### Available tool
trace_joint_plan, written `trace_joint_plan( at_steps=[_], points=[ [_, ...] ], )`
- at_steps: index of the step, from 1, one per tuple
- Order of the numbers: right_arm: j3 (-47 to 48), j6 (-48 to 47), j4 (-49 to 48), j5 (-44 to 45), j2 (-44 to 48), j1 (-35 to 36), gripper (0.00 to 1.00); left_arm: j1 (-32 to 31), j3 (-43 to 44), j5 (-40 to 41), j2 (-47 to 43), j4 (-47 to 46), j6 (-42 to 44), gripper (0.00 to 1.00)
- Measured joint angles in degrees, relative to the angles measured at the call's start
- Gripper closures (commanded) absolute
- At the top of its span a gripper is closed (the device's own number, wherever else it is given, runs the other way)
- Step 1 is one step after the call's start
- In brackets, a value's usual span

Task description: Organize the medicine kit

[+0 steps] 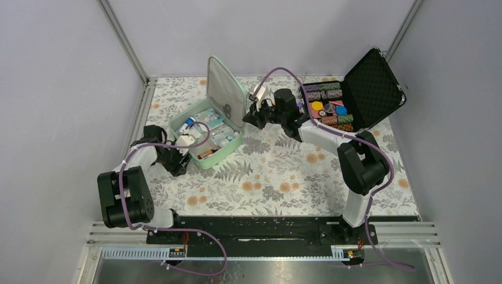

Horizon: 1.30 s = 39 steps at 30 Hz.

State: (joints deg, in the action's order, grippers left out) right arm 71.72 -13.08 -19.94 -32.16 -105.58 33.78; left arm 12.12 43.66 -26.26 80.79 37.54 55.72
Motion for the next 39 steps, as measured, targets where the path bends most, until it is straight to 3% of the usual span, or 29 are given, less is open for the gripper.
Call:
trace_joint_plan(
  at_steps=[17, 31, 39],
  points=[
    [0.11, -0.13, 0.37, 0.02, 0.00, 0.00, 1.00, 0.11, -0.59, 3.19, 1.51, -3.32, 2.51, 0.56],
    [0.11, -0.26, 0.39, 0.04, 0.00, 0.11, 1.00, 0.11, -1.16, 3.76, 2.08, -3.48, 2.80, 0.77],
    [0.11, -0.63, 0.39, 0.04, 0.00, 0.20, 1.00, 0.52, -0.98, 1.03, -0.44, 0.57, 4.00, 0.82]
  ],
)
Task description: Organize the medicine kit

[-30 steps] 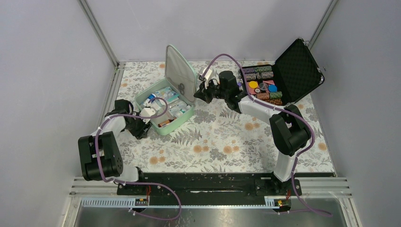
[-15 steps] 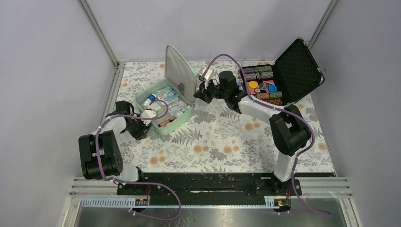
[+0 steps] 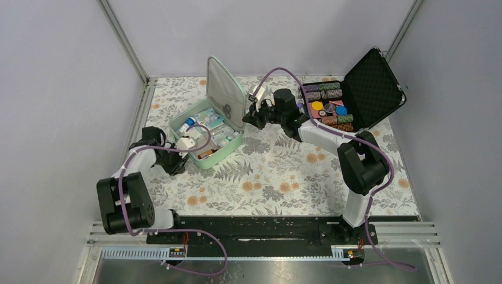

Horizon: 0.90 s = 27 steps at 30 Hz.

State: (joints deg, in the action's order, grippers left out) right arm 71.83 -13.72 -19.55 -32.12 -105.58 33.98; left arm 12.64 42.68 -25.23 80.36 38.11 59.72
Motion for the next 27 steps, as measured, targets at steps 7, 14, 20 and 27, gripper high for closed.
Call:
trace_joint_plan(
  at_steps=[7, 14, 20, 27],
  points=[
    [0.00, -0.02, 0.00, 0.00, 0.00, 0.00, 1.00, -0.07, 2.67, -6.97, -6.80, 6.69, -0.76, 0.85],
    [0.00, 0.00, 0.00, -0.02, 0.00, 0.00, 1.00, -7.02, 9.42, -12.92, -9.40, 0.42, -18.36, 0.87],
    [0.00, -0.04, 0.02, -0.02, 0.00, 0.00, 1.00, -16.81, 13.57, -12.66, -7.98, -20.87, -40.70, 0.87],
    [0.00, -0.66, 0.04, 0.00, 0.00, 0.22, 1.00, -21.97, 23.56, -6.91, 3.69, -40.37, -58.97, 0.88]
  ],
)
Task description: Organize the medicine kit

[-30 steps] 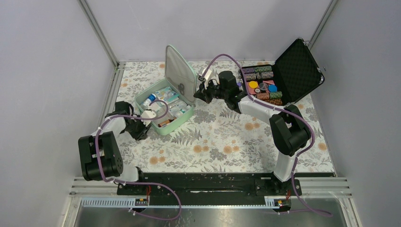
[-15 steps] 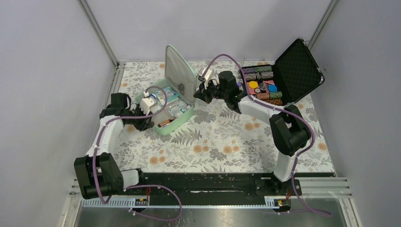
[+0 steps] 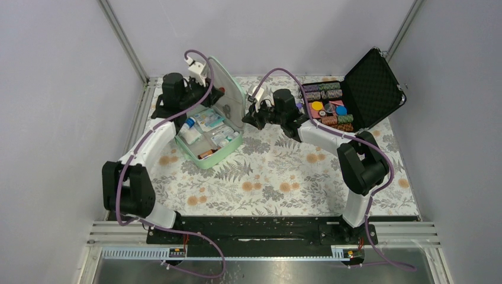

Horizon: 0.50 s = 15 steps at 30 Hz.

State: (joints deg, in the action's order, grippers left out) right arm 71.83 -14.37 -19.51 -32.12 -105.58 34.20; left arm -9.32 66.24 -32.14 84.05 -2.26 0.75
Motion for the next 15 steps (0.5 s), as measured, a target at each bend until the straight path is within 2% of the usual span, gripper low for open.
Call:
trace_joint_plan(
  at_steps=[8, 15],
  points=[
    [0.00, -0.76, -0.04, 0.04, 0.00, 0.44, 1.00, 0.13, 9.73, 4.83, 7.87, -7.87, -10.93, 0.88],
    [0.09, -0.87, 0.00, 0.22, 0.00, 0.72, 1.00, 0.09, 9.20, 7.76, 9.70, -8.31, -13.14, 0.88]
  ],
)
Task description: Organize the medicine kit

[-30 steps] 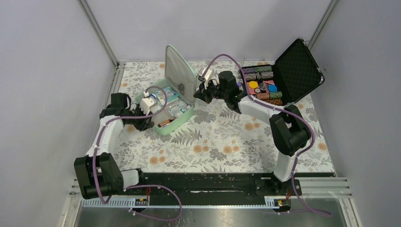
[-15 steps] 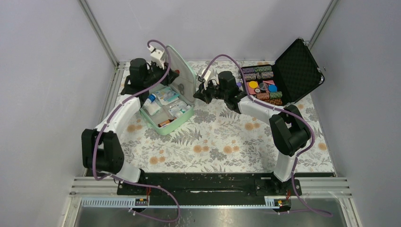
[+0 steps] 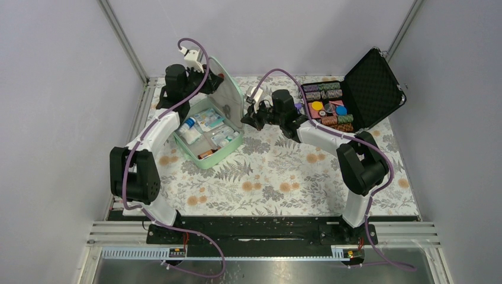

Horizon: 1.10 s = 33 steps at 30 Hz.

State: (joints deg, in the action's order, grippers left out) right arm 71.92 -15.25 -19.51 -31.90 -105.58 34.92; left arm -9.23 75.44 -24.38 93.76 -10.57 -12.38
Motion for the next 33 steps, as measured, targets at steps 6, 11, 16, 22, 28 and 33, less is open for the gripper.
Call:
trace_joint_plan(
  at_steps=[6, 11, 16, 22, 28, 33],
  points=[
    [0.24, -0.09, 0.55, 0.02, 0.00, 0.04, 1.00, 0.00, -3.52, 0.72, -0.02, 0.63, 0.07, 0.74],
    [0.35, -0.13, 0.74, 0.02, -0.02, 0.13, 1.00, 0.00, -4.00, 2.05, -0.28, 2.54, 0.26, 0.53],
    [0.44, -0.15, 0.85, 0.39, -0.02, 0.31, 1.00, 0.00, -4.02, 3.65, -2.71, 5.51, 0.57, 0.47],
    [0.76, -0.22, 1.33, 0.98, -0.02, 0.35, 0.84, 1.73, -6.01, 2.86, -10.60, 9.46, 1.01, 0.42],
    [4.11, -0.07, 6.08, 1.44, -0.63, 0.68, 0.67, 3.63, -13.84, 2.16, -23.74, 15.02, 8.13, 0.41],
    [8.96, 1.25, 8.37, 2.56, -2.86, 1.11, 0.61, 4.07, -22.38, 3.39, -31.52, 19.52, 14.51, 0.35]
  ],
)
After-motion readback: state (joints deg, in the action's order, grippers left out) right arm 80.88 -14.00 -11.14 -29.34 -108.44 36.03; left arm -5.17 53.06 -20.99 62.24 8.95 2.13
